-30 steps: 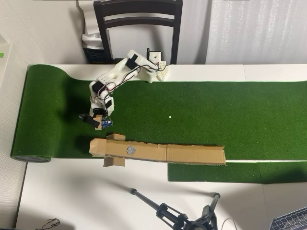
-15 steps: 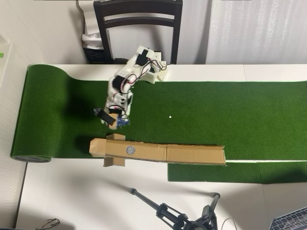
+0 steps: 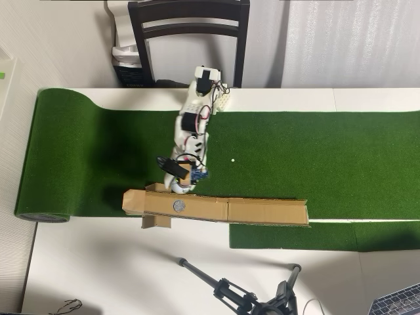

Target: Pick up the golf ball and place it on the gray mark at the back.

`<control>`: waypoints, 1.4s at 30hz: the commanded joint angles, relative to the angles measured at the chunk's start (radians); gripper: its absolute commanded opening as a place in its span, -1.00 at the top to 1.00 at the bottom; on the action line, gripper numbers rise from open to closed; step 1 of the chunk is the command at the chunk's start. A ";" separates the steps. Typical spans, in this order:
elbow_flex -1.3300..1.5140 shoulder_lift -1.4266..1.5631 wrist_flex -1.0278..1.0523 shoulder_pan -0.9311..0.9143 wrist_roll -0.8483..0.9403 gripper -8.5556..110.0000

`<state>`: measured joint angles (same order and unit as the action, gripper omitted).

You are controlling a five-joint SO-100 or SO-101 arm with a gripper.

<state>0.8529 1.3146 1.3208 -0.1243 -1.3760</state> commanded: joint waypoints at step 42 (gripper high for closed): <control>-0.106 -0.262 -0.186 0.034 0.014 0.50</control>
<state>0.8529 1.0078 1.2057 -0.0798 -1.3560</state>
